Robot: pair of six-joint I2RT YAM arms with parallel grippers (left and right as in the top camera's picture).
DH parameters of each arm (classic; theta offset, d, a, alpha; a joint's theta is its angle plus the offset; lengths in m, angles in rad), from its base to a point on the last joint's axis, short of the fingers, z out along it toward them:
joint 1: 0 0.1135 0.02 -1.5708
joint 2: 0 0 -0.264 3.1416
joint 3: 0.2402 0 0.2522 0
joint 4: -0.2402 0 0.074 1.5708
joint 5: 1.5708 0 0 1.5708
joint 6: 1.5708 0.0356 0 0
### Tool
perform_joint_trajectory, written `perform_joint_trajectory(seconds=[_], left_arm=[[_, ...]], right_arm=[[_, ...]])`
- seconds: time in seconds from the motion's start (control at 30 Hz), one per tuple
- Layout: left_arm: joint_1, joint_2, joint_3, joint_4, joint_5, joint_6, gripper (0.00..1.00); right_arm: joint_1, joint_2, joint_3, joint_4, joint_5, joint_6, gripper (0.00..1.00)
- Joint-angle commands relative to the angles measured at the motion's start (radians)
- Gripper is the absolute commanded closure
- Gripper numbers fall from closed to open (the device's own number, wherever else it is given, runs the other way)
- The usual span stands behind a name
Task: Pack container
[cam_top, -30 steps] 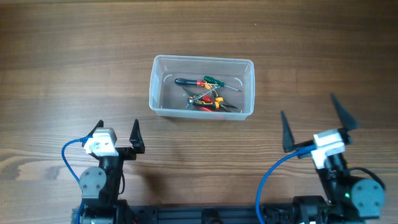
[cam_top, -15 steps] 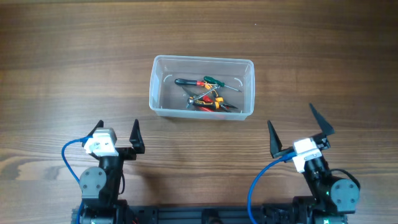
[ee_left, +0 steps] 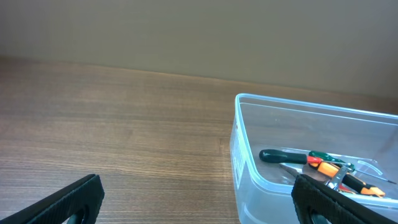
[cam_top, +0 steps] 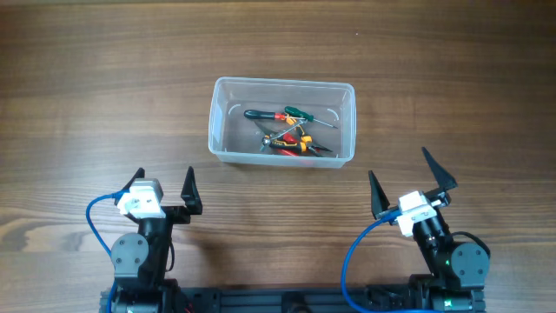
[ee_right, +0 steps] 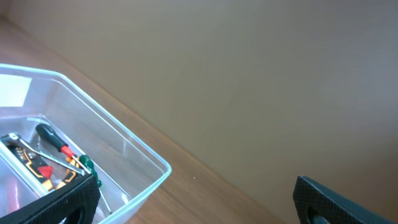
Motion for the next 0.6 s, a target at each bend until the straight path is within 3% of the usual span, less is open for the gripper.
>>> perform_joint_trajectory(seconds=[0.0, 0.13, 0.4, 0.57], left_arm=[[0.006, -0.006, -0.006, 0.003, -0.006, -0.017, 0.00], [0.006, -0.006, -0.006, 0.003, -0.006, -0.017, 0.00], [0.006, -0.006, -0.006, 0.003, -0.006, -0.017, 0.00], [0.006, -0.006, -0.006, 0.003, -0.006, -0.017, 0.00]], right_arm=[[-0.001, -0.018, -0.003, 0.014, 0.112, 0.085, 0.00], [-0.001, -0.018, -0.003, 0.013, 0.256, 0.422, 0.00], [-0.001, -0.018, -0.003, -0.005, 0.362, 0.537, 0.00], [-0.001, -0.018, -0.003, -0.027, 0.373, 0.537, 0.00]])
